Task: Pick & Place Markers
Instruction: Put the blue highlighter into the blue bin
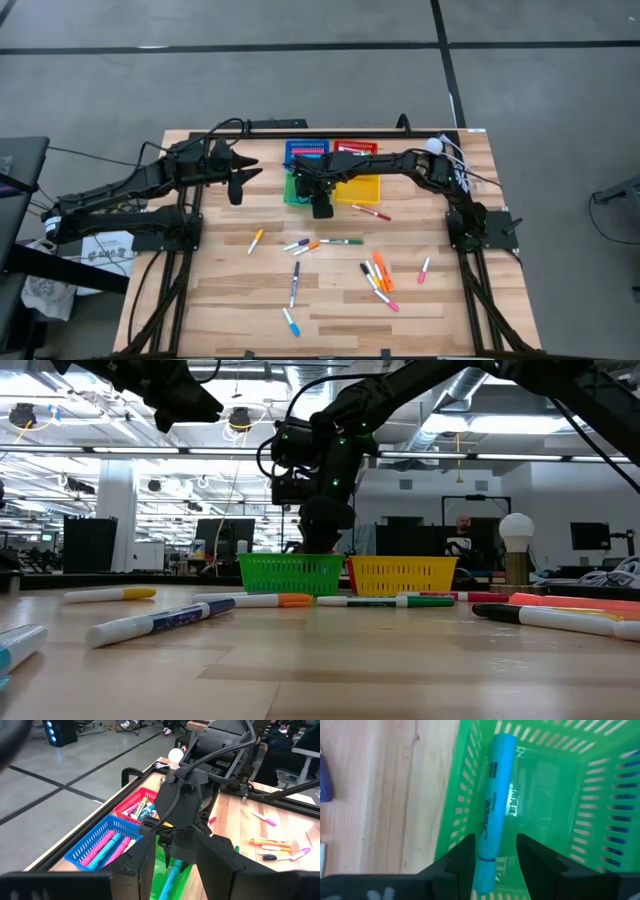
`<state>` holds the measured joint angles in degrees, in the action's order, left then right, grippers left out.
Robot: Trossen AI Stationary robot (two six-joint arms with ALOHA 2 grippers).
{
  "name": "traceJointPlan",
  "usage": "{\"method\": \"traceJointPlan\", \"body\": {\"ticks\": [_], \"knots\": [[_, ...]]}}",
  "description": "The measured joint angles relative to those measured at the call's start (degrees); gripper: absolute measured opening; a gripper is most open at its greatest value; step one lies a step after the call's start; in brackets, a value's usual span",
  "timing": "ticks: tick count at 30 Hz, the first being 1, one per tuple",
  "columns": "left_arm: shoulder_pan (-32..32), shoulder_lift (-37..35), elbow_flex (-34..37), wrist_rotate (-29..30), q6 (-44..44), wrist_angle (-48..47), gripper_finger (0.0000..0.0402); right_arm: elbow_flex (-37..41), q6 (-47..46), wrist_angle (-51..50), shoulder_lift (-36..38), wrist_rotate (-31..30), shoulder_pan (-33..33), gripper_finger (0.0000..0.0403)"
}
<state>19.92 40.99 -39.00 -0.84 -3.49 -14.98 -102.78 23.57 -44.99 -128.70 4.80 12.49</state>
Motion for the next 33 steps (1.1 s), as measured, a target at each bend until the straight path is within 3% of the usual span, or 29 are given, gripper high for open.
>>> {"method": "traceJointPlan", "body": {"ticks": [16,26,33], "knots": [[0.0,0.0,0.0,0.0,0.0,0.0,0.0131,4.4,0.2,2.3,-0.1,-0.4,1.2,0.0123],[0.0,0.0,0.0,0.0,0.0,0.0,0.0131,4.4,-2.6,4.3,0.0,-0.4,1.2,0.0035],[0.0,0.0,0.0,0.0,0.0,0.0,0.0131,3.1,-3.8,1.8,0.6,-1.8,1.2,0.0]]}}
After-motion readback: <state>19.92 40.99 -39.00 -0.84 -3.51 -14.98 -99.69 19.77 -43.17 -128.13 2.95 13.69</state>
